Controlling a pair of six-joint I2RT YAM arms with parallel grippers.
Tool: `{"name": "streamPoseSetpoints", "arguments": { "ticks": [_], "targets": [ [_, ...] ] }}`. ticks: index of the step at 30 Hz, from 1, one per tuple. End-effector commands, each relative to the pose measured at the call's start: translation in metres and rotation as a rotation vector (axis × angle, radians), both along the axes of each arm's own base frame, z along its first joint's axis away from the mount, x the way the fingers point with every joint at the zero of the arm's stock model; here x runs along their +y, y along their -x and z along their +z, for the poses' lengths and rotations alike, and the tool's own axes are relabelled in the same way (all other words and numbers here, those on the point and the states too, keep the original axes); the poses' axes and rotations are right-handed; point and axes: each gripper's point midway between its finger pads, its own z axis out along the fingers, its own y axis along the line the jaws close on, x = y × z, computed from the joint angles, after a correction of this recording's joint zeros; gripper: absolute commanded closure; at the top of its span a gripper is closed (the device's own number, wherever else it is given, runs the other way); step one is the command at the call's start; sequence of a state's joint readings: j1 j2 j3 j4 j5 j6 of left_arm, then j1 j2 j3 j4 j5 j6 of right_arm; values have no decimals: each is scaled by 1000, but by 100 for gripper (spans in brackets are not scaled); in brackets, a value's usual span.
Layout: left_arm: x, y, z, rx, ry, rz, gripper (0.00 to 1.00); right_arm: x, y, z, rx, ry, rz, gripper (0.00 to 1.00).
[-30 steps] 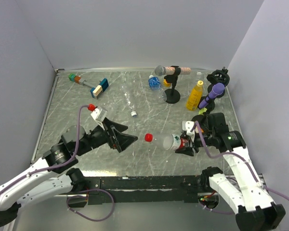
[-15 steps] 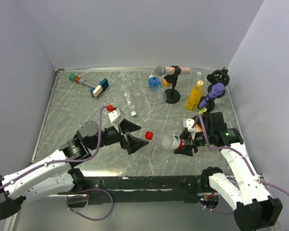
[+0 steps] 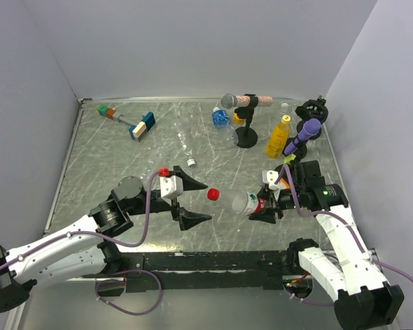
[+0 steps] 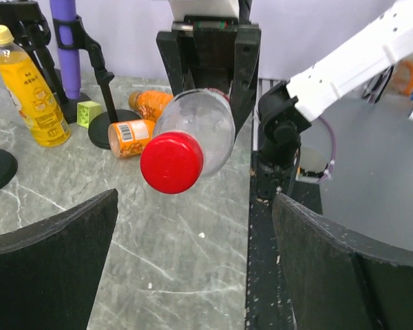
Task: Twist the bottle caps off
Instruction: Unscrew the bottle cap from the plastic bottle.
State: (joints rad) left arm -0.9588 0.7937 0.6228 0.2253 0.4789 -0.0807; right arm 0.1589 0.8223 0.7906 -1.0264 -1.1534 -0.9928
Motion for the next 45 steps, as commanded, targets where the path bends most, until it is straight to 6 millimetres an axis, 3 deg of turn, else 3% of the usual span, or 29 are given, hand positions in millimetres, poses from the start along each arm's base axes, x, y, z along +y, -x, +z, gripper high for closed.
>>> {"name": "streamPoseSetpoints", "arguments": {
  "ticks": [1,17,24,32,45],
  "targets": [
    [-9,4,22,-98,29,-59,3,3,4,8,-35,-43,30,69],
    [-26,-1,22,-130,-17,-102,3,3,5,7,-30,-43,39,69],
    [-15,-4,37,-129,29,-39,3,4,5,7,-32,-44,40,69],
    [-11,-1,31,-54,2,-37,1,4,5,6,-27,-43,44,69],
    [-14,-9,37,-11,29,6,22,4,5,5,-19,-41,47,69]
  ]
}}
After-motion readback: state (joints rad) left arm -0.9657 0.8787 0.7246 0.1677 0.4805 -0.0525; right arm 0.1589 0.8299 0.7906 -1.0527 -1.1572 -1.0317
